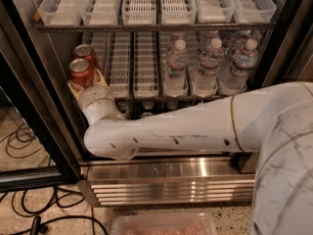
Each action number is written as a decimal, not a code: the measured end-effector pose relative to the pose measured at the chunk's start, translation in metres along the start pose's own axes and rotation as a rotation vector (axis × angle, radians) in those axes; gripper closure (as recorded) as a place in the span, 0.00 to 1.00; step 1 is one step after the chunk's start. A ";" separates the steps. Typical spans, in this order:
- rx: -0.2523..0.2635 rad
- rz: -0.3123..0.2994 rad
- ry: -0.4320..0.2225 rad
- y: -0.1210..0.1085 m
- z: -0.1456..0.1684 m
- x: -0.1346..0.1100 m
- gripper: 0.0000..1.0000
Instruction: Pick coke can from middle shelf of fridge
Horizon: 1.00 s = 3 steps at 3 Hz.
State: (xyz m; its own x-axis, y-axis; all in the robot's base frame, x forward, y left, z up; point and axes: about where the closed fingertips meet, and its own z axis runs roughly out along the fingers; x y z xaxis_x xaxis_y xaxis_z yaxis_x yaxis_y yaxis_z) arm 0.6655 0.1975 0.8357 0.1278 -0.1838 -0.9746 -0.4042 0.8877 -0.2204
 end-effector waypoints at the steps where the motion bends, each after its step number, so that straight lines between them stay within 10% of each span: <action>1: 0.000 0.000 0.000 0.000 0.000 0.000 0.86; 3: 0.000 0.000 0.000 0.000 0.000 0.000 1.00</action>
Offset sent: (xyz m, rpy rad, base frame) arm 0.0000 0.0000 0.0000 0.0000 0.0000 0.0000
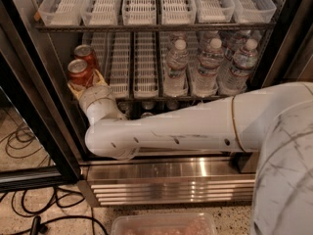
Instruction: Pick coke can from middle shelf of fridge
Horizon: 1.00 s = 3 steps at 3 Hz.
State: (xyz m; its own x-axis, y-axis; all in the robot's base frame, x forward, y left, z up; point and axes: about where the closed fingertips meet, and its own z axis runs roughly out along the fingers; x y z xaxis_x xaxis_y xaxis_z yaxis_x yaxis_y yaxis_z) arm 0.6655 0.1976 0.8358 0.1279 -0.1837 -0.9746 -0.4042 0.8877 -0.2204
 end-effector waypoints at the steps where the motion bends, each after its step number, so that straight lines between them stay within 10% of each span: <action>1: -0.015 0.001 0.000 0.001 -0.001 -0.005 1.00; 3: -0.044 0.020 -0.016 -0.003 -0.001 -0.026 1.00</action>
Offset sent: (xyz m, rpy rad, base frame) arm -0.0055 0.0018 0.0179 0.0086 0.0080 0.0449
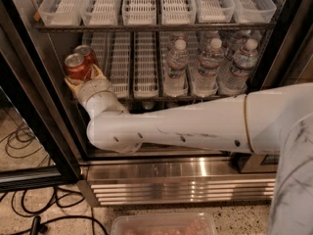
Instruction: Pick coke can from middle shelf of fridge
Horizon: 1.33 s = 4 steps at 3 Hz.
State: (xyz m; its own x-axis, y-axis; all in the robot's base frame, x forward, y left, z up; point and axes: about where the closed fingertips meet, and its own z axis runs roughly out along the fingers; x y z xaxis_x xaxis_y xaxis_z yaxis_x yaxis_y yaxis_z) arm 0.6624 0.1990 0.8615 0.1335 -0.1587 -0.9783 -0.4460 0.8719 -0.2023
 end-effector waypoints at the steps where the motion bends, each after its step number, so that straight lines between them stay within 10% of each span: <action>1: -0.041 -0.026 0.022 -0.002 0.004 -0.014 1.00; 4: -0.139 0.010 0.132 -0.068 -0.029 -0.059 1.00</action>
Offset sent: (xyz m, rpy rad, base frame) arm -0.0027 0.0028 0.0434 -0.1451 0.1283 0.1960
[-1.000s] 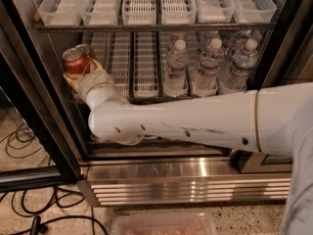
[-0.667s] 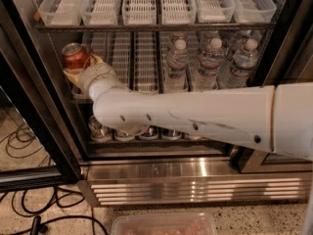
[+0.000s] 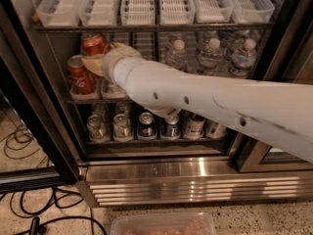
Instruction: Pick coke can from middle shelf of fridge
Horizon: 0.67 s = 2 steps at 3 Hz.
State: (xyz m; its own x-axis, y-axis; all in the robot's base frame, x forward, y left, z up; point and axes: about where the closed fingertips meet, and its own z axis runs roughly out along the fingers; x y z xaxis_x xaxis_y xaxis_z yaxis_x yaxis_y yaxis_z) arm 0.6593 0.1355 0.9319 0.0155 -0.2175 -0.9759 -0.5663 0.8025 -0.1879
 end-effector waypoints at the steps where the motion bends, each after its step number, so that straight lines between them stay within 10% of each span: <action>1: 0.000 0.000 0.000 0.000 0.000 0.002 1.00; 2: -0.006 -0.001 -0.009 -0.001 -0.009 -0.004 1.00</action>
Offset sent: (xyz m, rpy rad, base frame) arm -0.0936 -0.0786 -0.0485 -0.0581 0.3524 0.3037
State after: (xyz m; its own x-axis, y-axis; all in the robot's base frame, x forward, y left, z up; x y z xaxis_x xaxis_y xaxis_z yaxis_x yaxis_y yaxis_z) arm 0.6525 0.1301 0.9367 0.0238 -0.2132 -0.9767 -0.5715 0.7987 -0.1883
